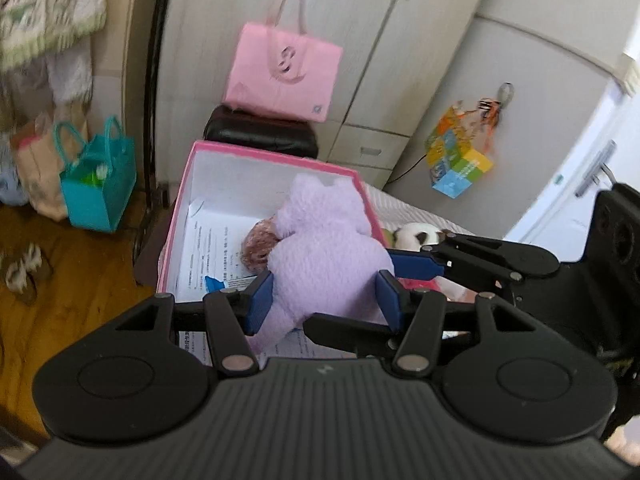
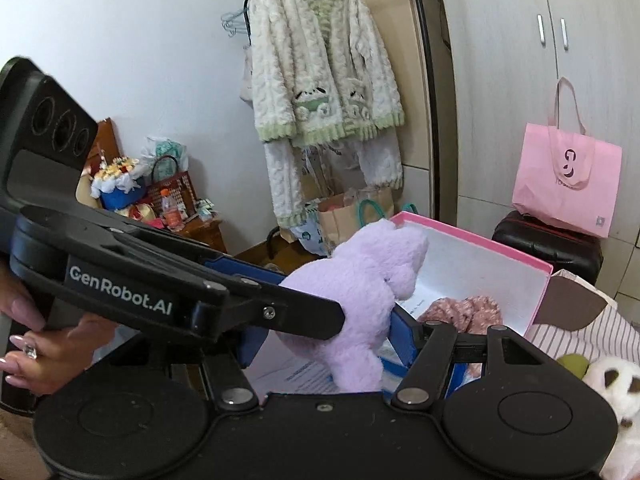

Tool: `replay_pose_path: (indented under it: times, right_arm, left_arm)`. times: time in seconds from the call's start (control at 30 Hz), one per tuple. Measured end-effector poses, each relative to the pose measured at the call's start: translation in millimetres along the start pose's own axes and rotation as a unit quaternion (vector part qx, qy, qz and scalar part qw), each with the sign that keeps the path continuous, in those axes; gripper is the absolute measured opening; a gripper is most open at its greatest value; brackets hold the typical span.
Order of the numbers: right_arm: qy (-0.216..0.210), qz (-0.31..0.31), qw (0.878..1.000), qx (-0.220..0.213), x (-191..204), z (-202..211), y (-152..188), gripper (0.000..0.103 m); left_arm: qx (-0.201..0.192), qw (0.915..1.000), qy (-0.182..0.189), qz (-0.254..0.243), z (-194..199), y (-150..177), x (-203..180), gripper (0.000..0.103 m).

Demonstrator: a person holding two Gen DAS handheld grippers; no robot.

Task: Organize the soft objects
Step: 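Lift and carry the lilac plush over the pink box with both tools, then open both tools to drop the lilac plush into the box, then move both open tools back to the strawberry pouf and white wipes pack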

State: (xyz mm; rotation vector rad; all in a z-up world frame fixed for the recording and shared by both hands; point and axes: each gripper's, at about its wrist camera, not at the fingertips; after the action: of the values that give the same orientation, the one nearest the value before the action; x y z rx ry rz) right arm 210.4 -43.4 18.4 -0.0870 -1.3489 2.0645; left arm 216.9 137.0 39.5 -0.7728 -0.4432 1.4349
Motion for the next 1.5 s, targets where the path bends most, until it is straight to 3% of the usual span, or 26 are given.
replay_pose_path:
  times: [0.27, 0.47, 0.57, 0.73, 0.93, 1.27, 1.5]
  right_arm:
    - [-0.003, 0.02, 0.997, 0.071, -34.6, -49.3, -23.4, 0.069]
    - [-0.007, 0.015, 0.996, 0.092, -55.9, -66.3, -30.8, 0.07]
    - [-0.002, 0.022, 0.994, 0.106, -62.5, -73.5, -29.4, 0.07]
    - [0.014, 0.059, 0.992, 0.114, -56.3, -77.3, -23.4, 0.074]
    - [0.036, 0.049, 0.993, 0.098, -54.3, -58.4, -18.1, 0.074]
    - [0.02, 0.032, 0.998, 0.046, -17.7, 18.8, -2.8, 0.073]
    - [0.018, 0.034, 0.999, 0.01, 10.5, 77.0, 3.8, 0.073]
  left_arm:
    - [0.04, 0.9983, -0.01, 0.04, -51.5, -20.9, 17.8, 0.053]
    - [0.052, 0.9975, -0.028, 0.039, -74.2, -30.6, 18.5, 0.053]
    - [0.032, 0.9983, -0.05, 0.002, -75.3, -31.6, 12.2, 0.053]
    - [-0.005, 0.9962, -0.085, -0.018, -71.6, -29.7, 5.5, 0.053]
    - [-0.108, 0.9746, -0.172, -0.095, -34.0, -13.7, -12.5, 0.055]
    - [-0.11, 0.9822, -0.111, -0.104, 41.0, 8.7, -16.6, 0.057]
    - [-0.077, 0.9913, -0.006, -0.107, 85.7, 32.4, -31.0, 0.057]
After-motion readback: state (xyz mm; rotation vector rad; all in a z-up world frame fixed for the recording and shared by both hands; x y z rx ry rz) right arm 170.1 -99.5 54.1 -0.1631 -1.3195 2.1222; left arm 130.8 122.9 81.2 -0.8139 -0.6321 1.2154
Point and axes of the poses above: each gripper's, at about its wrist camera, not at the fingertips, and z roughly against the way its jaws point, x to its left, y to its underside, and after that the axes turned 15 degrees about -y, right-handed
